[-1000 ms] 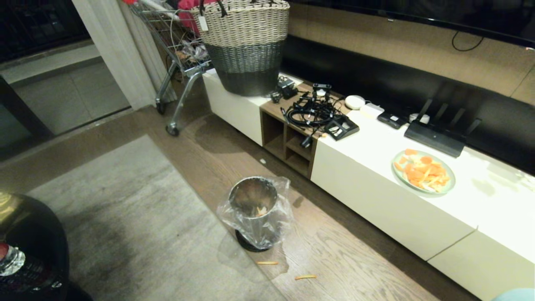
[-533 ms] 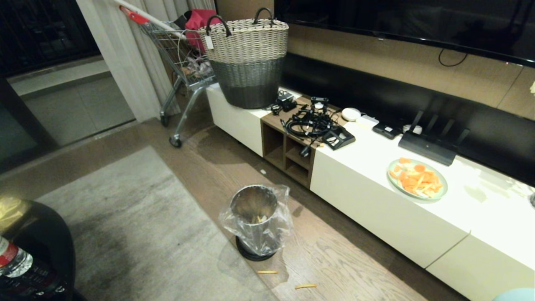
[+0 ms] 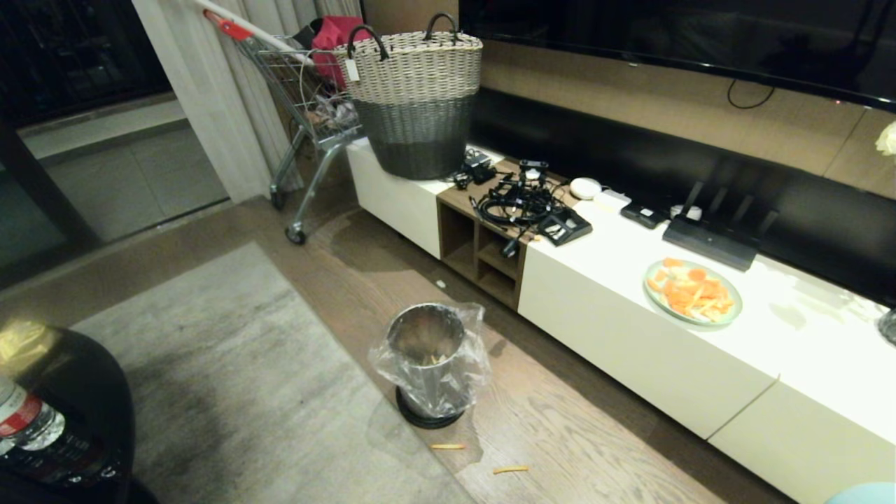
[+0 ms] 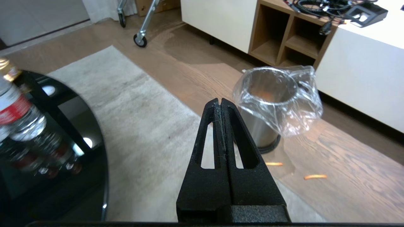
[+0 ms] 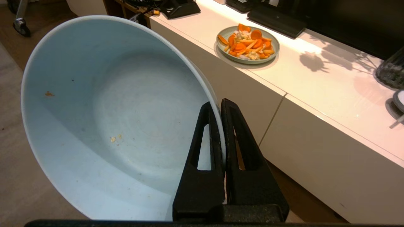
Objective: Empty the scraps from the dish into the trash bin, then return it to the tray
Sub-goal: Put the bowl back to the table
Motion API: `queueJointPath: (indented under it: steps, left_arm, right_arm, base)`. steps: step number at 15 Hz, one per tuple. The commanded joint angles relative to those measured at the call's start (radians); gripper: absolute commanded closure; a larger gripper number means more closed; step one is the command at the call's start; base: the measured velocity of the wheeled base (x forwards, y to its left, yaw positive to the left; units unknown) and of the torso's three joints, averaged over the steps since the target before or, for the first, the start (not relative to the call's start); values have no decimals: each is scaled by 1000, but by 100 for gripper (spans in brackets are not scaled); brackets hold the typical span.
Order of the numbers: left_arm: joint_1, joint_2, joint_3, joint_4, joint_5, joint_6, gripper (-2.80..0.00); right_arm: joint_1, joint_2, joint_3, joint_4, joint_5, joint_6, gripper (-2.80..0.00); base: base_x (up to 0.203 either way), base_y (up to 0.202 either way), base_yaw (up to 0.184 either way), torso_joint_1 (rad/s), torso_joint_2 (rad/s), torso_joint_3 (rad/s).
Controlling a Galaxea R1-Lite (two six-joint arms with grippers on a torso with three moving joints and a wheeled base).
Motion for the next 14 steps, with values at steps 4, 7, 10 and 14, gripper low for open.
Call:
queueJointPath:
  steps: [4, 7, 10, 14]
  left_arm:
    - [0, 0, 0, 0, 1, -1, 0]
    - [0, 0, 0, 0, 1, -1, 0]
    - [0, 0, 0, 0, 1, 1, 0]
    - [0, 0, 0, 0, 1, 1, 0]
  right_arm:
    - [0, 1, 0, -1, 1, 2, 0]
    - [0, 1, 0, -1, 1, 4, 0]
    - [0, 1, 0, -1, 3, 4, 0]
    - [0, 1, 0, -1, 3, 4, 0]
  base:
    - [-183, 0, -1, 4, 3, 5]
    - [-186, 0, 0, 4, 3, 3]
    - [-186, 0, 1, 1, 3, 3]
    - [-70, 0, -1, 0, 0, 2]
